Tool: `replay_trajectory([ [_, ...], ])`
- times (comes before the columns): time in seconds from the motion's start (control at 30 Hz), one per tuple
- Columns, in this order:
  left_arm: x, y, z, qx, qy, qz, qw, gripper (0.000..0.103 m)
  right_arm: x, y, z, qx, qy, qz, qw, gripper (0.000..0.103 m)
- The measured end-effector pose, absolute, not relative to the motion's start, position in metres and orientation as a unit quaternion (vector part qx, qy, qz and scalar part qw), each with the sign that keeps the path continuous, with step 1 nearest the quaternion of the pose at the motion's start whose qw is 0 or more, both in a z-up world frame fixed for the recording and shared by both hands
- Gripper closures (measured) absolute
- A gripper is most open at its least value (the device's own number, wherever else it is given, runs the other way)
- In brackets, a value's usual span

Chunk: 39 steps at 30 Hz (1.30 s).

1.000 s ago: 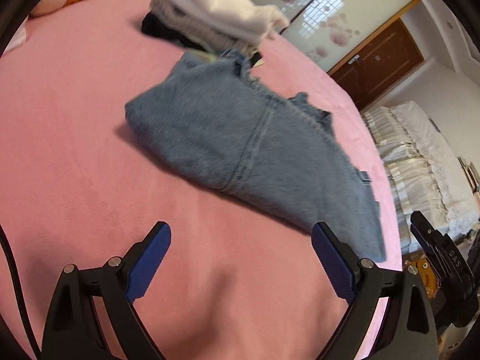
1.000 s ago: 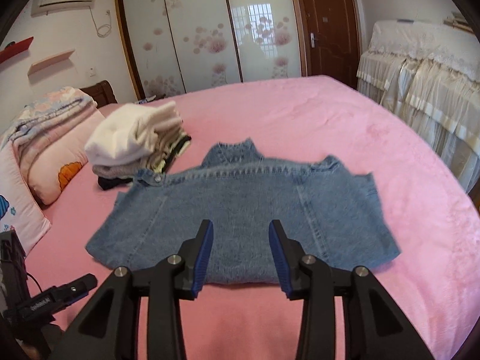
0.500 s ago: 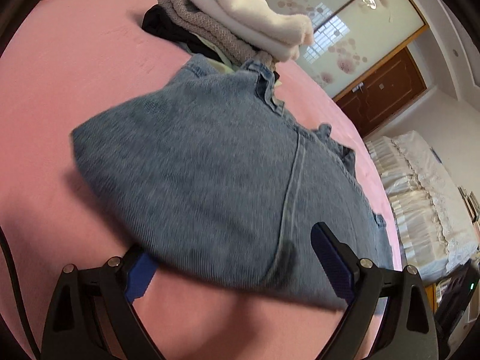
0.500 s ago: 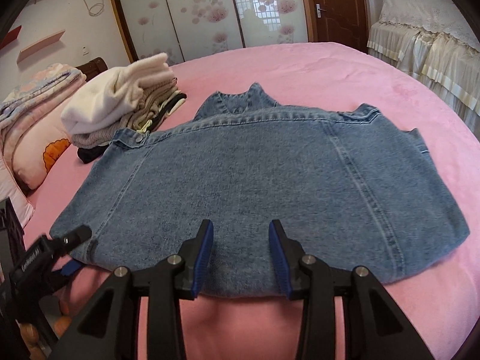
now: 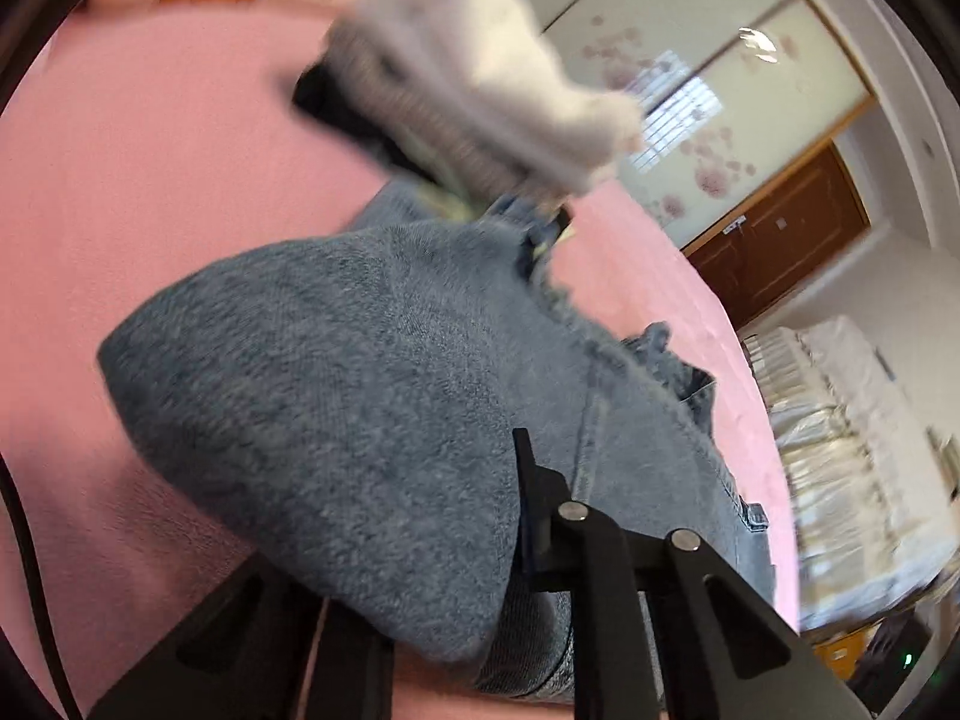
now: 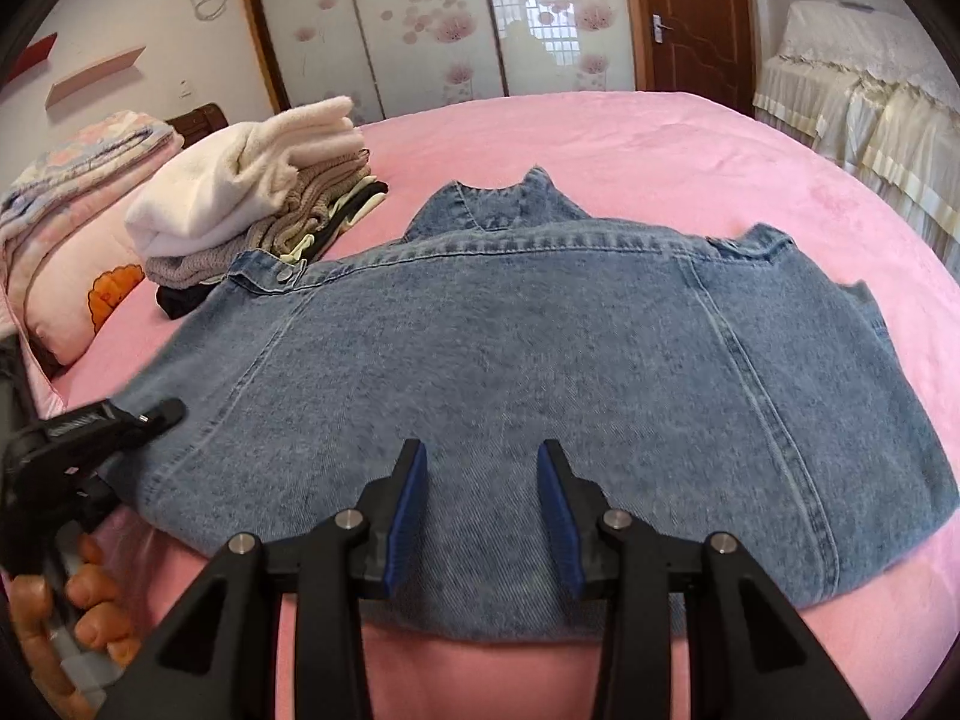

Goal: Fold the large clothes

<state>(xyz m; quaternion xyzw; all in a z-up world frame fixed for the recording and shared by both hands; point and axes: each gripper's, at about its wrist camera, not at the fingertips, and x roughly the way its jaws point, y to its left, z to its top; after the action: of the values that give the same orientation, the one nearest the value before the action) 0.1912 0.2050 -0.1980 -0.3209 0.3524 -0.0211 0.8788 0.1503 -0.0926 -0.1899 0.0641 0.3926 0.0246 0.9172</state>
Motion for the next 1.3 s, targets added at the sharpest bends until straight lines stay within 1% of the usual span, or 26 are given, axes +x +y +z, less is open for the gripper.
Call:
replay_trajectory([
  [0.2,0.178,0.172,-0.151,-0.263,0.307,-0.028,0.914,0.093,0.167,-0.082,-0.213,0.029,0.427,0.025,0.904,0.065],
  [0.43,0.173,0.117,-0.108,-0.191,0.264,-0.067,0.943,0.093,0.168,-0.087,-0.220,0.047,0.433,0.033,0.899,0.064],
  [0.63,0.171,0.055,-0.080,-0.142,0.253,-0.108,0.951,0.093,0.168,-0.105,-0.218,0.102,0.440,0.067,0.890,0.064],
  [0.7,0.169,0.036,-0.073,-0.133,0.255,-0.119,0.950,0.093,0.161,-0.114,-0.211,0.122,0.437,0.080,0.887,0.066],
  [0.77,0.171,0.015,-0.069,-0.127,0.259,-0.129,0.949,0.093,0.149,-0.130,-0.201,0.143,0.426,0.079,0.890,0.066],
  [0.97,0.173,-0.041,-0.078,-0.117,0.288,-0.160,0.937,0.093,0.094,-0.194,-0.174,0.119,0.382,-0.018,0.916,0.066],
  [1.07,0.172,-0.077,-0.096,-0.102,0.310,-0.180,0.928,0.093,0.073,-0.230,-0.175,0.114,0.388,-0.075,0.911,0.066],
  [1.2,0.170,-0.125,-0.131,-0.063,0.351,-0.194,0.914,0.093,0.047,-0.276,-0.185,0.162,0.401,-0.122,0.893,0.066],
  [1.3,0.166,-0.152,-0.157,-0.032,0.381,-0.197,0.903,0.093,0.035,-0.293,-0.191,0.178,0.410,-0.134,0.885,0.066],
])
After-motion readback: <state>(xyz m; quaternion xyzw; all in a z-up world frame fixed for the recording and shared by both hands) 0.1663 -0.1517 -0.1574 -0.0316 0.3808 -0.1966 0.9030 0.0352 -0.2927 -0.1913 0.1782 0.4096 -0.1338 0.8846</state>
